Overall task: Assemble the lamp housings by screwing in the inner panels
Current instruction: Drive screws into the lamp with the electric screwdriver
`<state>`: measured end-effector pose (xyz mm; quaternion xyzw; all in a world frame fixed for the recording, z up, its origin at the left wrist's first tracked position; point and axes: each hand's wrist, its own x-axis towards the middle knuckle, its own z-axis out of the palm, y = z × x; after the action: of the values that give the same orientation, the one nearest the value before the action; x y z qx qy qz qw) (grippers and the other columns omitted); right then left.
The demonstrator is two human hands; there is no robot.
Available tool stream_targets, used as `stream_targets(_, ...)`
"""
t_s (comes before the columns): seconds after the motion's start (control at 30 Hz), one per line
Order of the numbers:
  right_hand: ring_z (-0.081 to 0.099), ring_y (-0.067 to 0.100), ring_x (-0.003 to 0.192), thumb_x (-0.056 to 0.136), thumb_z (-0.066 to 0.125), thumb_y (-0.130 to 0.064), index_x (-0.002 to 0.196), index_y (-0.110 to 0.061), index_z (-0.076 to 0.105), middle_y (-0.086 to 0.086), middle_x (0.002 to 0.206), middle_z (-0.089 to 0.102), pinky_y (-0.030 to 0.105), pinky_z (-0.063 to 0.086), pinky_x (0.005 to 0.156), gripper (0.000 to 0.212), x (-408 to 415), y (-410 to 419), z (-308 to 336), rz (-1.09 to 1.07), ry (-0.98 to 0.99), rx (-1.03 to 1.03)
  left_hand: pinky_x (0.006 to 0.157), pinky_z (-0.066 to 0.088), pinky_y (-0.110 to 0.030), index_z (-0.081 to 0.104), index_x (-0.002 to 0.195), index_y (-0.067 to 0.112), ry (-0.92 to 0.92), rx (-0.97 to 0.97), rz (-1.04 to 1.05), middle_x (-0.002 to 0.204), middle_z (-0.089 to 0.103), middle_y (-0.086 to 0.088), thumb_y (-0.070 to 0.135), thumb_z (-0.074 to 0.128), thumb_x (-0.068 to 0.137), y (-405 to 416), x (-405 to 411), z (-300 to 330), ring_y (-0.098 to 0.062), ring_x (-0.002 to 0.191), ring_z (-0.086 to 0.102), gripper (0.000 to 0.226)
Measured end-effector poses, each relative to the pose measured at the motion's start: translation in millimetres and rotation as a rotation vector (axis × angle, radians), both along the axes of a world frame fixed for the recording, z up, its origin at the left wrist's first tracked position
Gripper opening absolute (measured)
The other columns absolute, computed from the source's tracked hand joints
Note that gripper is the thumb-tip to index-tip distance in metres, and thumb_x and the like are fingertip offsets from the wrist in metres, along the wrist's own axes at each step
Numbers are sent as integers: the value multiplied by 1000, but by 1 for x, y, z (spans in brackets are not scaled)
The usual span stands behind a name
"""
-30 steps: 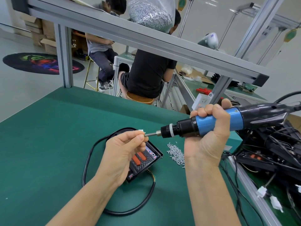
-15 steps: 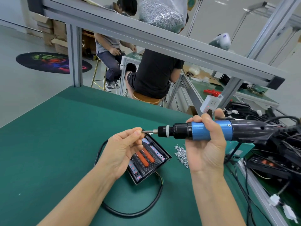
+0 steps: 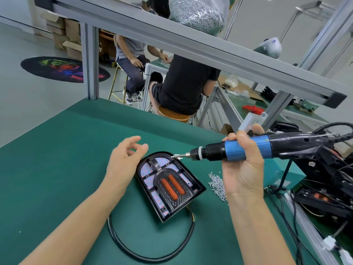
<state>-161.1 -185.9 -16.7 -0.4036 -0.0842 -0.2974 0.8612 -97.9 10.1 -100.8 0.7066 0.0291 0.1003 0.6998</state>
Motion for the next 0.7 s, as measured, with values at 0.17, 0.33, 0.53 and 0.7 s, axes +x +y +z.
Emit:
stream_targets(0.17,52,14,69,80,59,8,104,-23,53,-4,72,52,27,47,76,40,18,2,-11,-50,78,-96,92,35,-36,59,96,17,217,835,-131,109,59,-4,35,63,82,-2,25,-17,-28,113,46,23)
stream_targets(0.33,50,18,74,72,64,3,103,-23,55,-2,72,53,29,46,78,41,30,5,-19,-78,127,-139,88,28,-35,69,97,30,224,879,-75,106,61,-1,25,59,81,-12,31,-20,-27,115,42,19)
stream_targets(0.53,50,19,78,72,65,1,101,-25,56,-5,69,55,34,44,83,40,35,4,-23,-83,135,-181,83,26,-34,72,87,22,237,710,-39,95,58,-3,16,58,80,-15,28,-21,-28,106,40,17)
stream_targets(0.7,51,18,76,73,65,2,100,-26,57,-5,70,55,33,45,81,40,36,4,-22,-79,131,-202,83,29,-34,71,82,16,231,615,-27,80,54,2,12,57,79,-17,23,-14,-28,100,40,15)
